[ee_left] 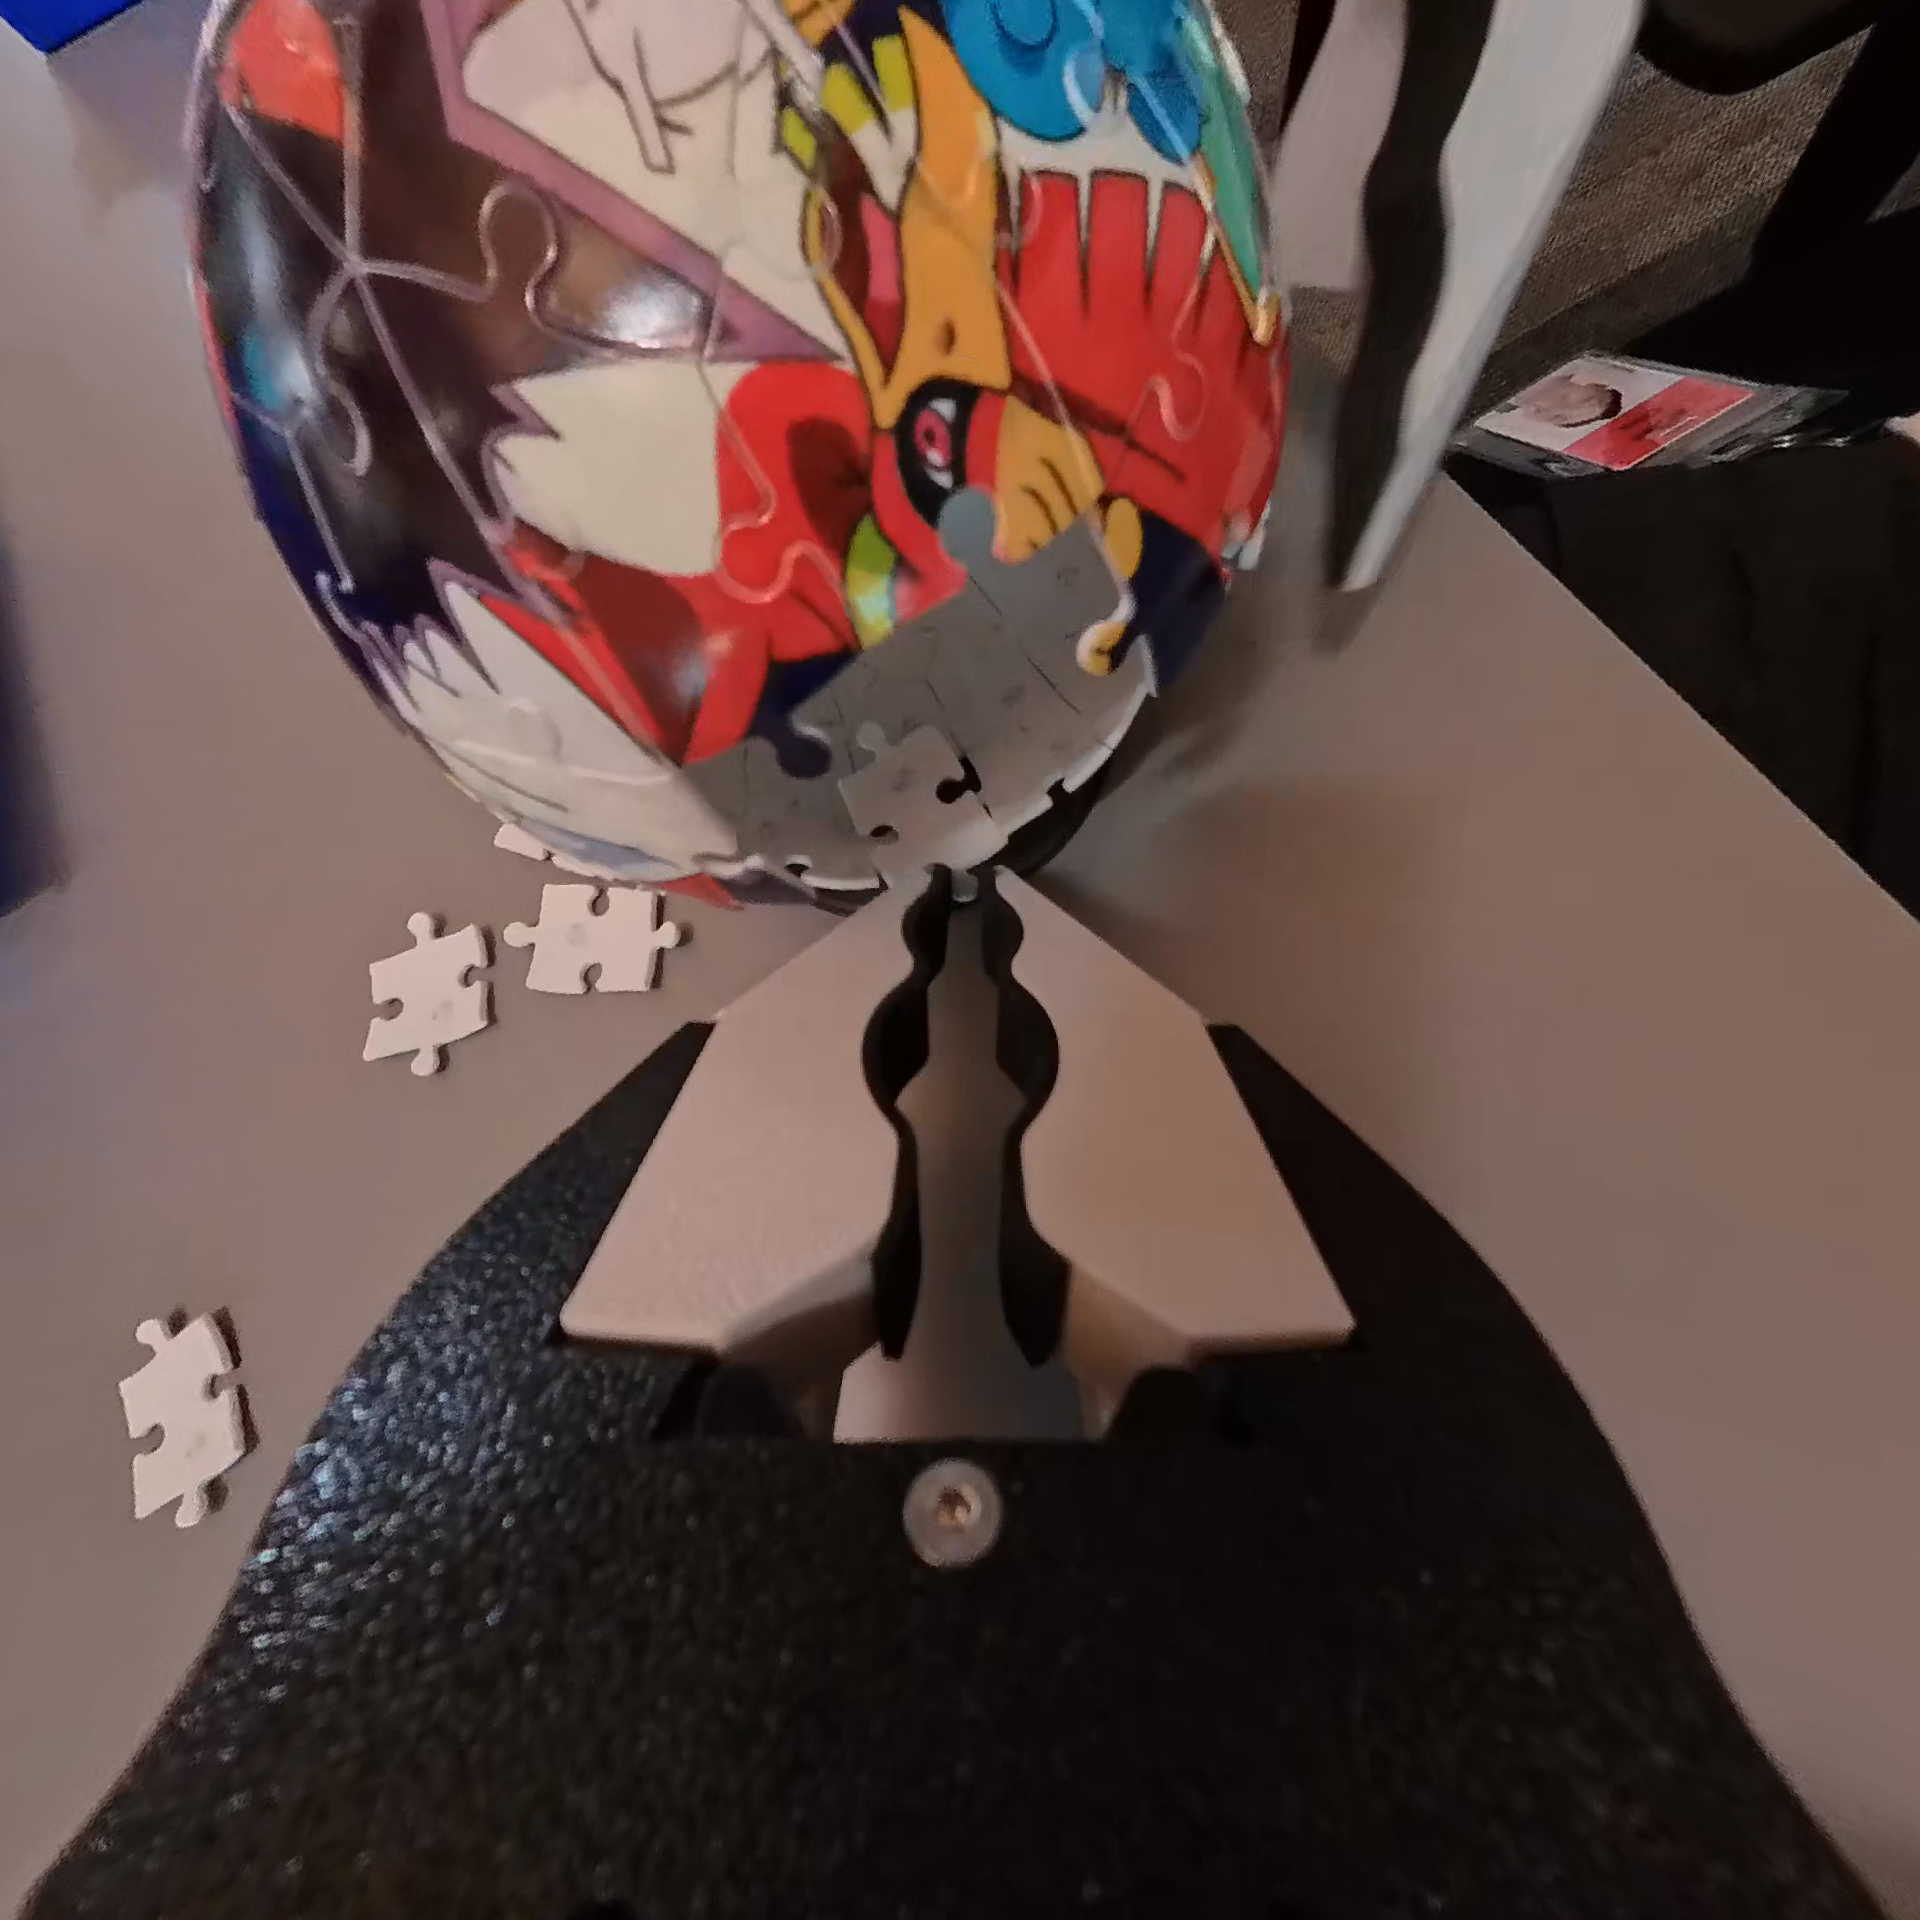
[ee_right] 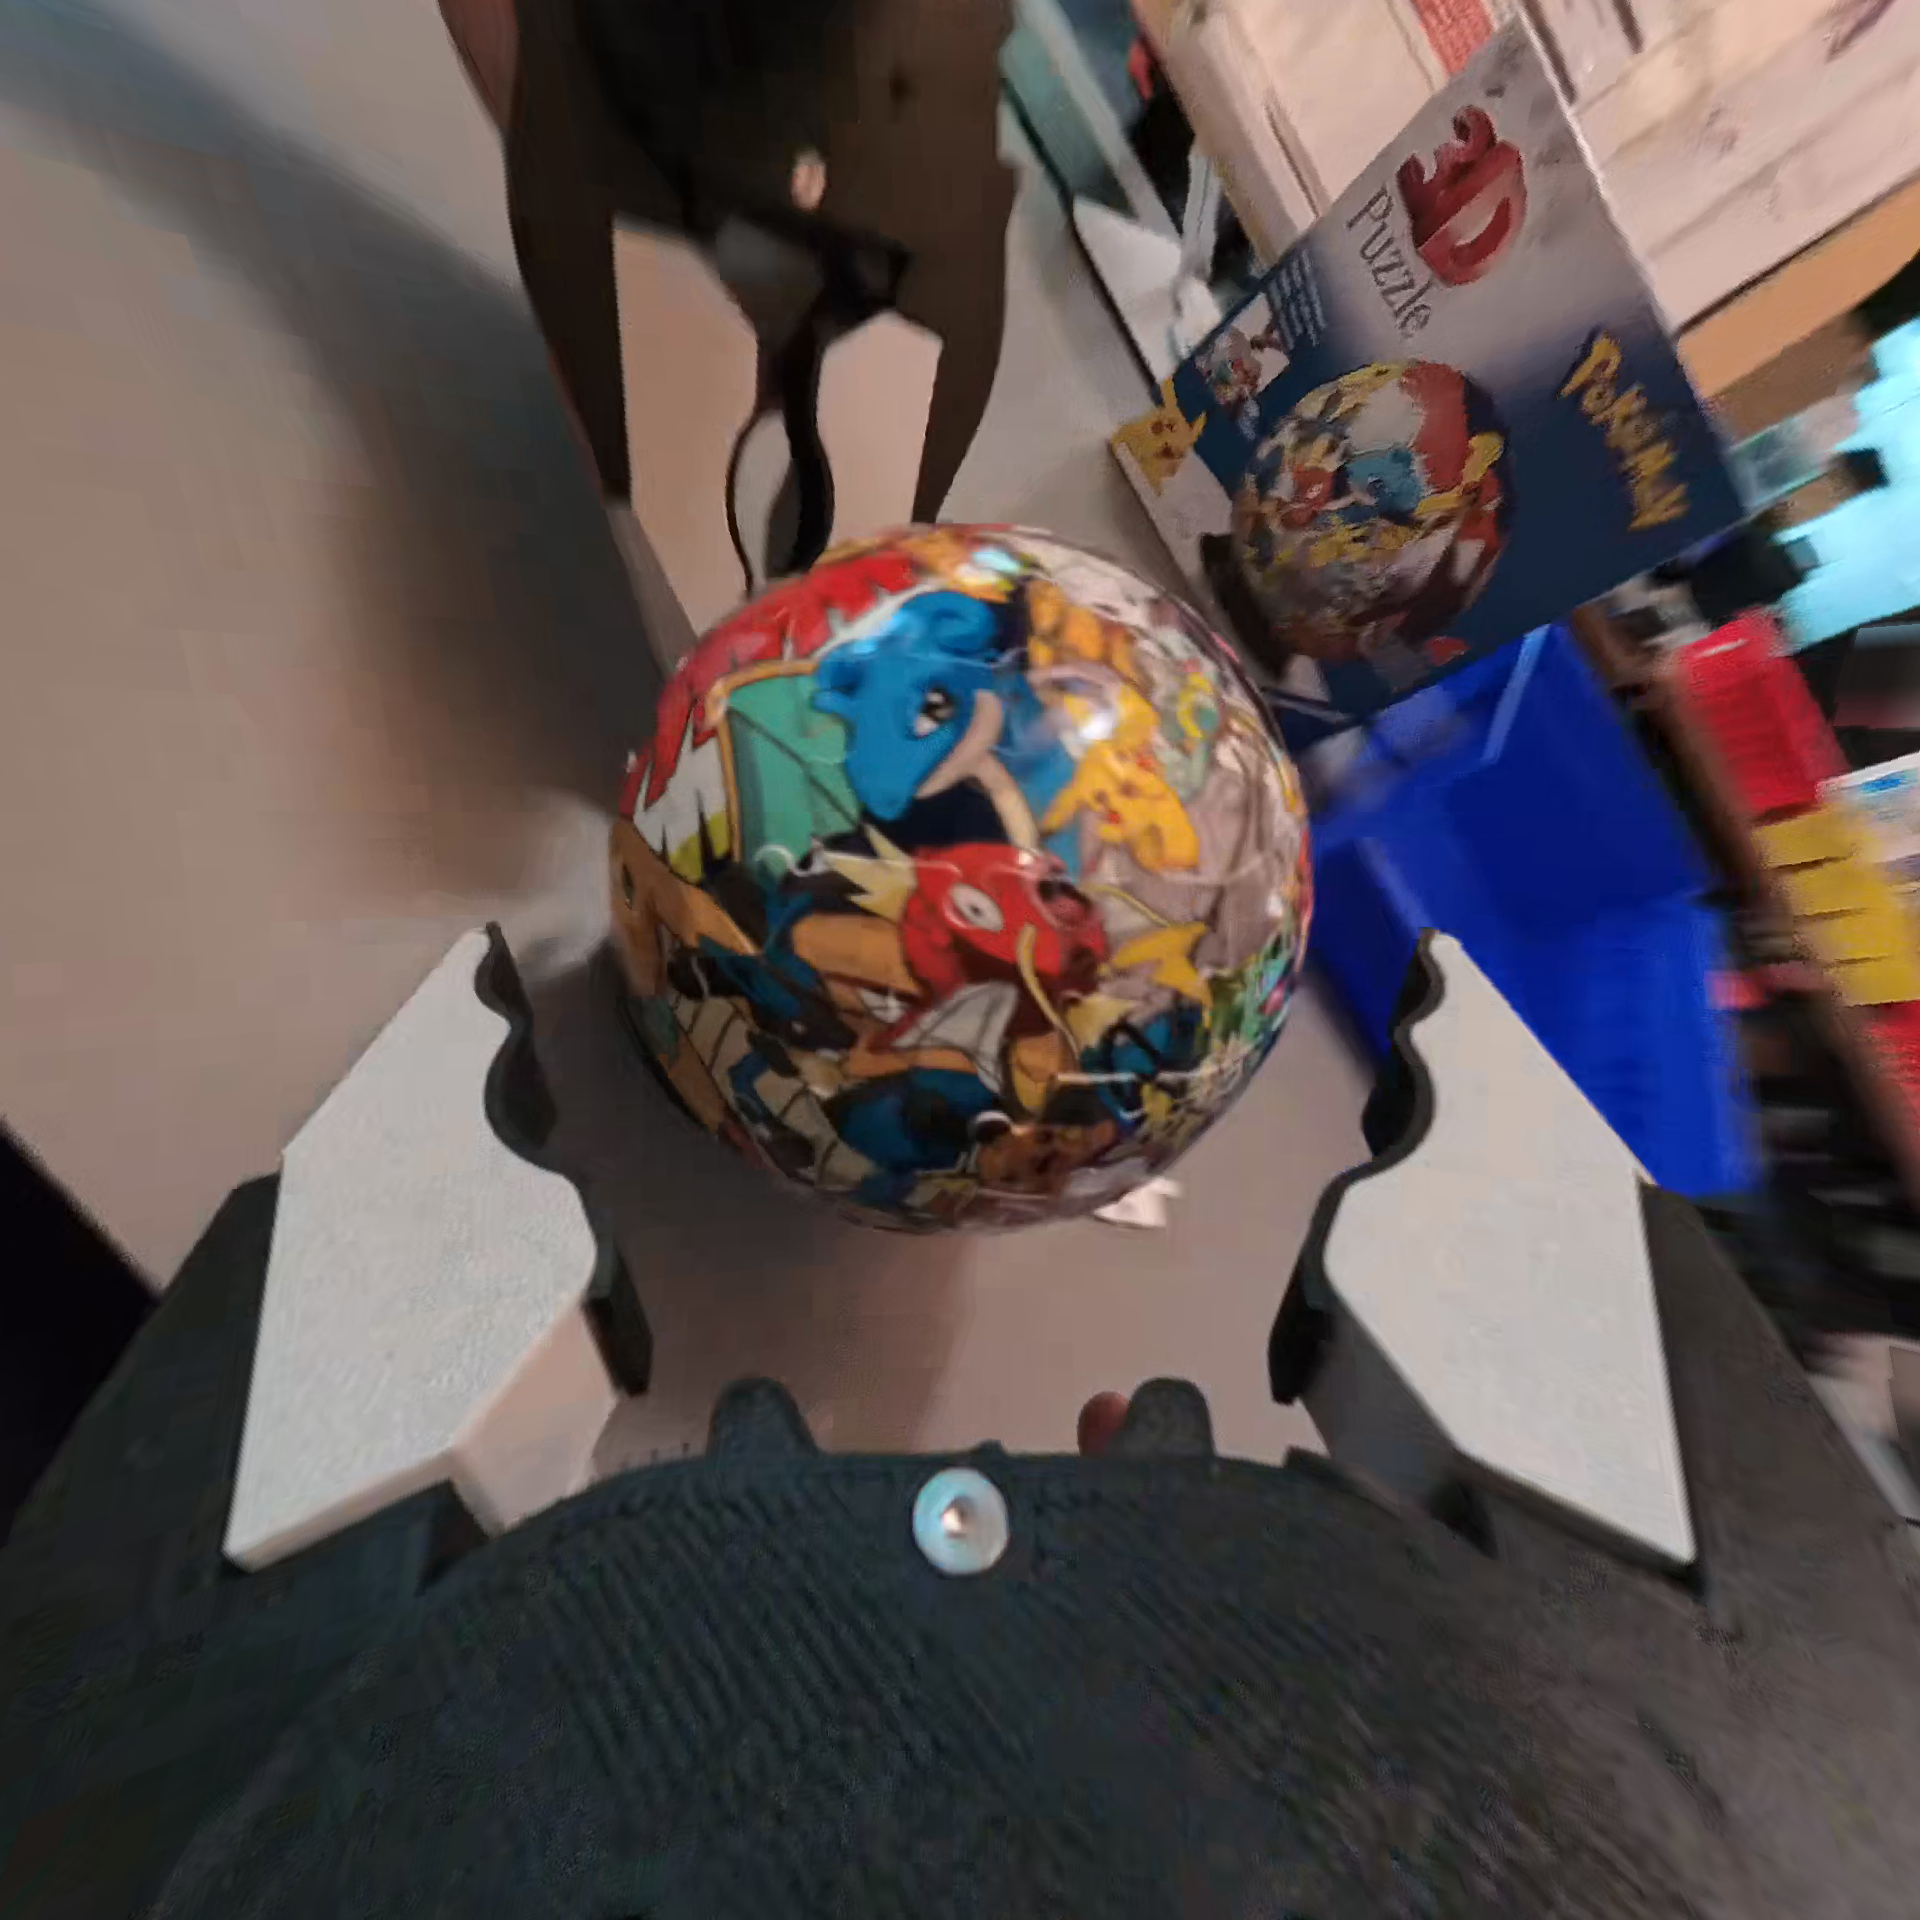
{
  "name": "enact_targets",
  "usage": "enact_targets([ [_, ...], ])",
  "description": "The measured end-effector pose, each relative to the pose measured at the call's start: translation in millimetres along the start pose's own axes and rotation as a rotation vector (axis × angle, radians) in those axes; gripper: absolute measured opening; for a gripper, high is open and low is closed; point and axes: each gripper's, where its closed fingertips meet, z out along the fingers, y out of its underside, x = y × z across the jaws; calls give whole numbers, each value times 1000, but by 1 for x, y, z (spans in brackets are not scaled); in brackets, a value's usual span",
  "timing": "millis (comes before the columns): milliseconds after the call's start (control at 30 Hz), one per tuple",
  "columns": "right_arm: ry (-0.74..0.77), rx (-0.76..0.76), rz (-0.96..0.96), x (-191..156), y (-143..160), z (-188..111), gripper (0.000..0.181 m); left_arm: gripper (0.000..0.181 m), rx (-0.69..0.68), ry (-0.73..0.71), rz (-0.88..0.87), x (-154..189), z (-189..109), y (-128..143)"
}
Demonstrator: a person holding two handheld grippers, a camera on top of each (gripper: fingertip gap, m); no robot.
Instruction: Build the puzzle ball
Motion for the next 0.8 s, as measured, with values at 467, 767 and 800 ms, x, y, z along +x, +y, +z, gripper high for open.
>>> enact_targets([
  [467,-151,158,362,3,-8,16,143,3,27,-9,-51,-4,7,3],
  [767,-130,-108,-64,1,7,17,142,3,33,-35,-54,-9,10,1],
  [800,-133,-127,-87,1,8,17,142,3,26,-40,-49,-9,9,1],
])
